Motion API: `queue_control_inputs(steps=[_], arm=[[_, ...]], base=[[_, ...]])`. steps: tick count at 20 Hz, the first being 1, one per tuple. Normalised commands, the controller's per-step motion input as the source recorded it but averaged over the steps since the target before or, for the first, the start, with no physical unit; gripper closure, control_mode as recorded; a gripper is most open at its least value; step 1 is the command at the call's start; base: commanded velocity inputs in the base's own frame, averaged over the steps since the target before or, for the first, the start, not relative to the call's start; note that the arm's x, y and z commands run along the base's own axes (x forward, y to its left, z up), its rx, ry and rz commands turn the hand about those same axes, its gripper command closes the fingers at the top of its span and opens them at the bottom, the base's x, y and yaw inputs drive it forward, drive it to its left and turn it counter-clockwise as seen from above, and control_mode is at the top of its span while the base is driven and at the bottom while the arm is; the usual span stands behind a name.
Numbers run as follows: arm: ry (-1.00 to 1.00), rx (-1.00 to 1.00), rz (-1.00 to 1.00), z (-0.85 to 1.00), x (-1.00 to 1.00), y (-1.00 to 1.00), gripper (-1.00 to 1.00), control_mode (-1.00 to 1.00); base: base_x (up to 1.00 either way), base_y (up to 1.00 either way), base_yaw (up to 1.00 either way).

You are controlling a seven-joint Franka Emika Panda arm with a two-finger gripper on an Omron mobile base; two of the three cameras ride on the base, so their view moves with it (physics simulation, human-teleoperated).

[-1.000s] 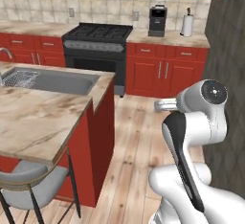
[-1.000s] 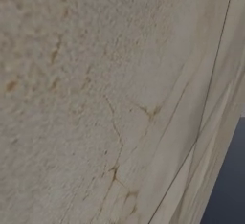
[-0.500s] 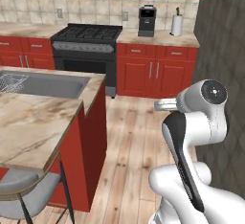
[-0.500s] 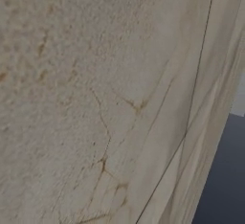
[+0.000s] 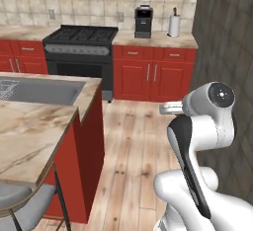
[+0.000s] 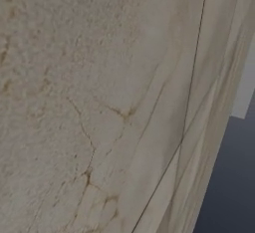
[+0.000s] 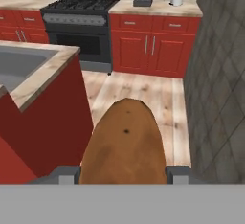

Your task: Pick potato from the fridge and place it on the plate on the counter.

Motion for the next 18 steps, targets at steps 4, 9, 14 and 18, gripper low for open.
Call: queue_control_inputs(steps=[4, 9, 14, 18], arm=[[0.0, 0.0, 0.0, 0.0, 0.0, 0.0, 1.0, 1.0], [0.0, 0.0, 0.0, 0.0, 0.0, 0.0, 1.0, 1.0], [0.0, 0.0, 0.0, 0.0, 0.0, 0.0, 1.0, 1.0], [0.0, 0.0, 0.0, 0.0, 0.0, 0.0, 1.0, 1.0]], base=[[0.75, -0.84, -0.01], [0.84, -0.77, -0.02], [0.87, -0.71, -0.01], [0.93, -0.65, 0.0]])
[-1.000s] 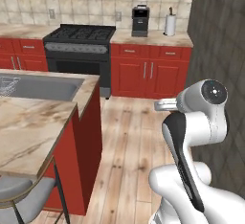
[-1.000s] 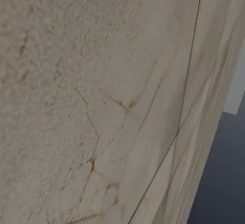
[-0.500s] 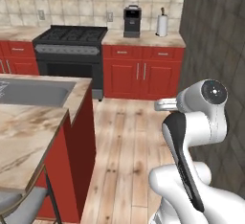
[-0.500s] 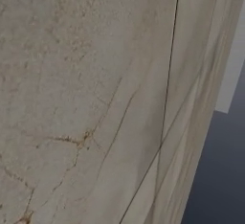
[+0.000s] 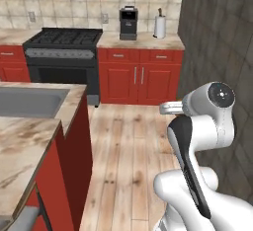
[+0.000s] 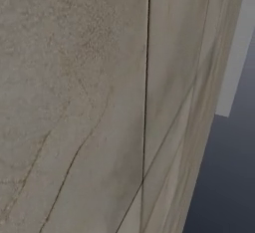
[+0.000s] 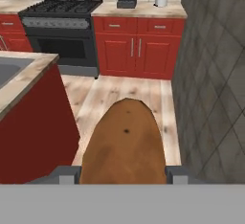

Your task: Pick potato from the fridge and place it on the plate on the counter.

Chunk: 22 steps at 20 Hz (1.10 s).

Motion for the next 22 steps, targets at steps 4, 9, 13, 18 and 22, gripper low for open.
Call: queue_control_inputs(steps=[4, 9, 13, 18, 22], arm=[[0.0, 0.0, 0.0, 0.0, 0.0, 0.0, 1.0, 1.0], [0.0, 0.0, 0.0, 0.0, 0.0, 0.0, 1.0, 1.0], [0.0, 0.0, 0.0, 0.0, 0.0, 0.0, 1.0, 1.0], [0.0, 0.0, 0.0, 0.0, 0.0, 0.0, 1.0, 1.0], [0.0, 0.0, 0.0, 0.0, 0.0, 0.0, 1.0, 1.0]], base=[[0.98, -0.57, 0.0], [1.0, -0.47, 0.0], [1.0, -0.38, 0.0], [0.96, -0.26, 0.0], [0.91, -0.16, 0.0]])
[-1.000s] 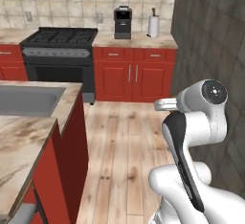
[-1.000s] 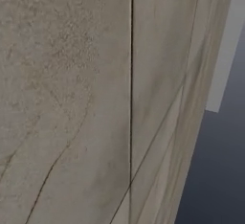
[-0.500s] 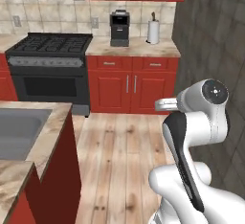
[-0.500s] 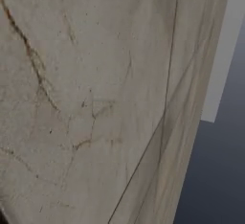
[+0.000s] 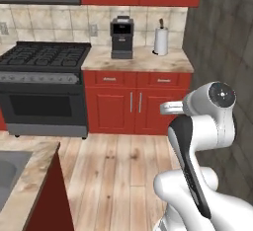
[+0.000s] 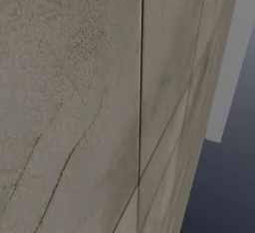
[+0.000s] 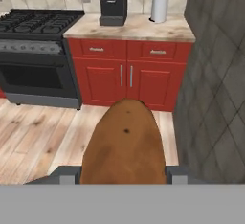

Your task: Pick potato from the fridge and place it on the plate on the counter.

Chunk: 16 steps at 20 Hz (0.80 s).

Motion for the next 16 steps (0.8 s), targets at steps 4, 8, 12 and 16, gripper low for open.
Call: queue_control_inputs(steps=[4, 8, 12, 16], arm=[[0.0, 0.0, 0.0, 0.0, 0.0, 0.0, 1.0, 1.0], [0.0, 0.0, 0.0, 0.0, 0.0, 0.0, 1.0, 1.0], [0.0, 0.0, 0.0, 0.0, 0.0, 0.0, 1.0, 1.0], [0.0, 0.0, 0.0, 0.0, 0.0, 0.0, 1.0, 1.0]], base=[[0.91, -0.11, 0.05], [0.92, -0.03, 0.09], [0.9, 0.0, 0.19], [0.84, 0.0, 0.25]])
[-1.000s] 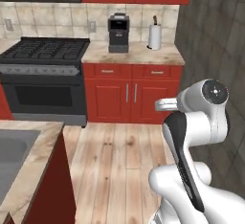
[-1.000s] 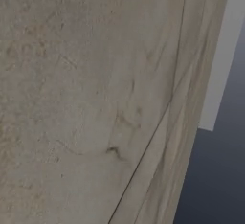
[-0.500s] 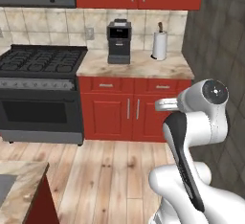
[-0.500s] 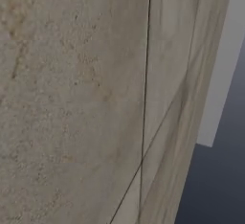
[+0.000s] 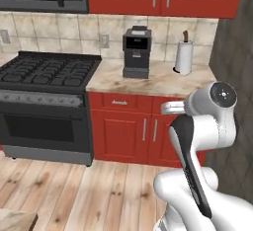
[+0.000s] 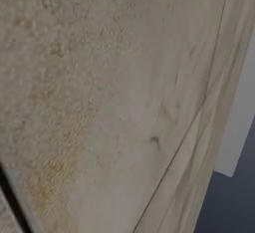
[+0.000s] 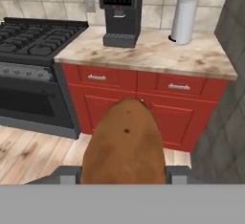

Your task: Pick potato from the fridge and place it on the plate on the counter.

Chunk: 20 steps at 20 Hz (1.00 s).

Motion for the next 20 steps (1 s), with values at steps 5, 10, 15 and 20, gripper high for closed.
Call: queue_control_inputs(steps=[5, 10, 15, 20], arm=[[0.0, 0.0, 0.0, 0.0, 0.0, 0.0, 1.0, 1.0], [0.0, 0.0, 0.0, 0.0, 0.0, 0.0, 1.0, 1.0], [0.0, 0.0, 0.0, 0.0, 0.0, 0.0, 1.0, 1.0], [0.0, 0.0, 0.0, 0.0, 0.0, 0.0, 1.0, 1.0]], base=[[0.68, 0.0, 0.35], [0.5, 0.01, 0.41], [0.6, 0.01, 0.44], [0.66, 0.0, 0.43]])
